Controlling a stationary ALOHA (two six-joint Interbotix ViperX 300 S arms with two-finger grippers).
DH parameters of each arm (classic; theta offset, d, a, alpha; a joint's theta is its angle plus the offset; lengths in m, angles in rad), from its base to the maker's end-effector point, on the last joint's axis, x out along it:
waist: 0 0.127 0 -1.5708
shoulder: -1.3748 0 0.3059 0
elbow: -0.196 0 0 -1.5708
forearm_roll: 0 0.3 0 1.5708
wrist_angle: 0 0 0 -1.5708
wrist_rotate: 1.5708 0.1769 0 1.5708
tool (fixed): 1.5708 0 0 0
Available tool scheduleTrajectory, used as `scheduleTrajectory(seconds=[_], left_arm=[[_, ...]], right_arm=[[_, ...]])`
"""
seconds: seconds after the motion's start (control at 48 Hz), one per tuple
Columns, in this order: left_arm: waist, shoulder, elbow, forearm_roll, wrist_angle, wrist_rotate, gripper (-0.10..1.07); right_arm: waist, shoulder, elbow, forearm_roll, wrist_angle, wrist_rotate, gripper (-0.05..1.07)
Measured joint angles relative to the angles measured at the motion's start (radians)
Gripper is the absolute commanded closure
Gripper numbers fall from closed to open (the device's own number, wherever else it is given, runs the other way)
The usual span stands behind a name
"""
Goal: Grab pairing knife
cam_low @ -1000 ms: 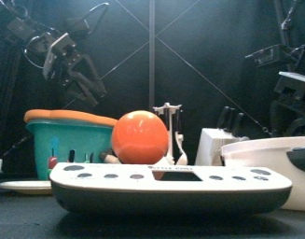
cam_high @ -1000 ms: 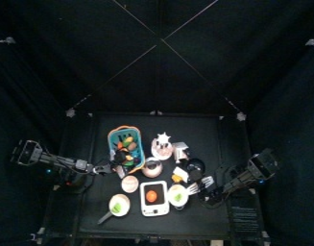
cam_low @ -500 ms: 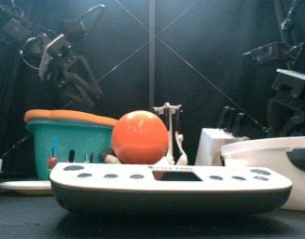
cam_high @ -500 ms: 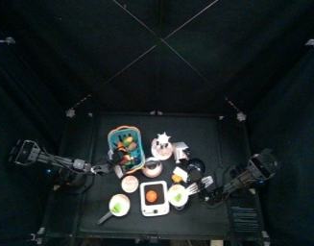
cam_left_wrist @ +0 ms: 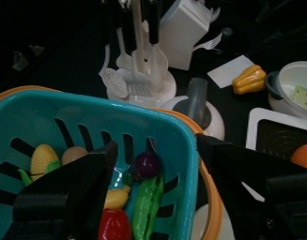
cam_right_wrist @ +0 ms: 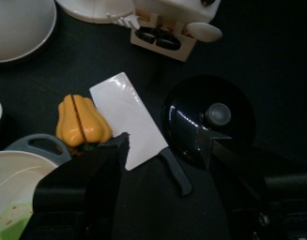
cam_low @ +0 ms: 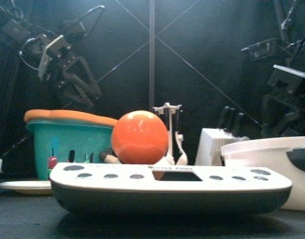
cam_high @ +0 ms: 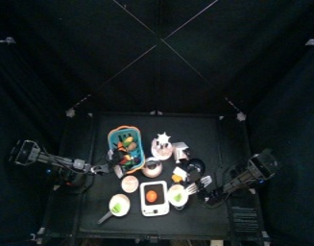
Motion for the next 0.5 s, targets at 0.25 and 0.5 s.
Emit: scheduleTrajectory(seconds=[0.25, 0.5], left_arm=[[0.000, 0.000, 0.000, -0.005, -0.002, 0.000, -0.02], [0.000, 0.000, -0.002, -0.006, 0.000, 0.000, -0.02]], right_arm=[[-0.011, 0.000, -0.018, -0.071, 0.095, -0.002, 0.11], [-0.044, -0.035, -0.052, -0.135, 0.183, -0.002, 0.11]])
